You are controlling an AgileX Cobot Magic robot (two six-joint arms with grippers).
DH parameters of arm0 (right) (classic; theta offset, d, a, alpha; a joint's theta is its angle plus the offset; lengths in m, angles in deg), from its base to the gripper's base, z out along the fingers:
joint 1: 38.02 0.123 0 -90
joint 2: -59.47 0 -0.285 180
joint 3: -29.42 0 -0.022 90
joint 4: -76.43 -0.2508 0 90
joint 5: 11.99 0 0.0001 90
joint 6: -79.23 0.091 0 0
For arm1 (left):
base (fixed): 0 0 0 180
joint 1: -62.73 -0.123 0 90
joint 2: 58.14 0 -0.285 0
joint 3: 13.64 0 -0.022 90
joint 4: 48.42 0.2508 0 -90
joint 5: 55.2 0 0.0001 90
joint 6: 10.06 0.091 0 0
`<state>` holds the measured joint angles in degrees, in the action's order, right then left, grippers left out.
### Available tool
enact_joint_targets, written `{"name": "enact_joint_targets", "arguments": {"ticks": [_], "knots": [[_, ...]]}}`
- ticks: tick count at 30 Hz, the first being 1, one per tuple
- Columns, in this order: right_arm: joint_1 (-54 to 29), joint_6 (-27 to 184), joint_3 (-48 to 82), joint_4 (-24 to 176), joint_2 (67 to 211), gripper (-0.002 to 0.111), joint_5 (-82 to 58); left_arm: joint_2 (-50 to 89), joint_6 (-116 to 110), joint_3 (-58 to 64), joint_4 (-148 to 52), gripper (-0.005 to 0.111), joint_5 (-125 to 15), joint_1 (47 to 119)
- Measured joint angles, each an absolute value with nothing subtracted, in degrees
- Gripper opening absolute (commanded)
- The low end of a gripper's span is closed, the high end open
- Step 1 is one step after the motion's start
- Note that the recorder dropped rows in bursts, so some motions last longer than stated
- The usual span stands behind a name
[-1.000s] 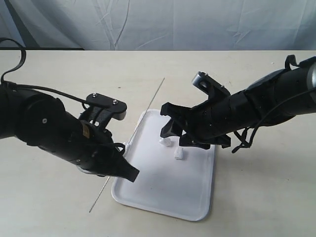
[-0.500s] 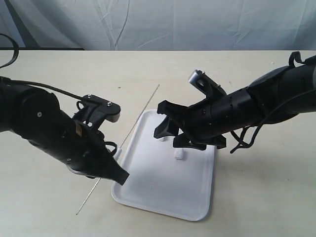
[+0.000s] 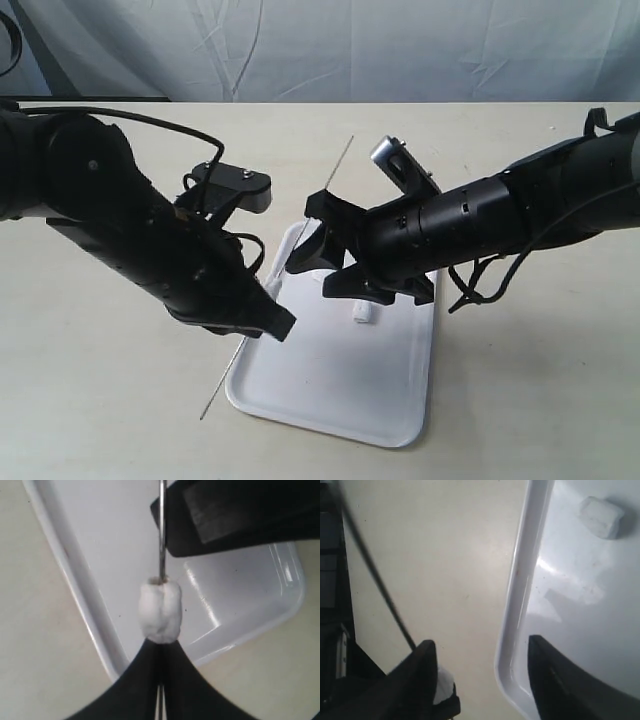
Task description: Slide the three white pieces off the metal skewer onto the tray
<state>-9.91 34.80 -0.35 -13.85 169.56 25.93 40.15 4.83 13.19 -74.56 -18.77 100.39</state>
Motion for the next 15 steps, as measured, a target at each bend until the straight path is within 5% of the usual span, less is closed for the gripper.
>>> {"name": "enact_joint_targets", "arguments": {"ticks": [15], "knots": [[-9.9, 33.4, -0.4, -14.8, 169.6, 0.053, 26.0, 44.7, 6.8, 10.2, -77.1, 0.0, -18.8, 99.6]]}}
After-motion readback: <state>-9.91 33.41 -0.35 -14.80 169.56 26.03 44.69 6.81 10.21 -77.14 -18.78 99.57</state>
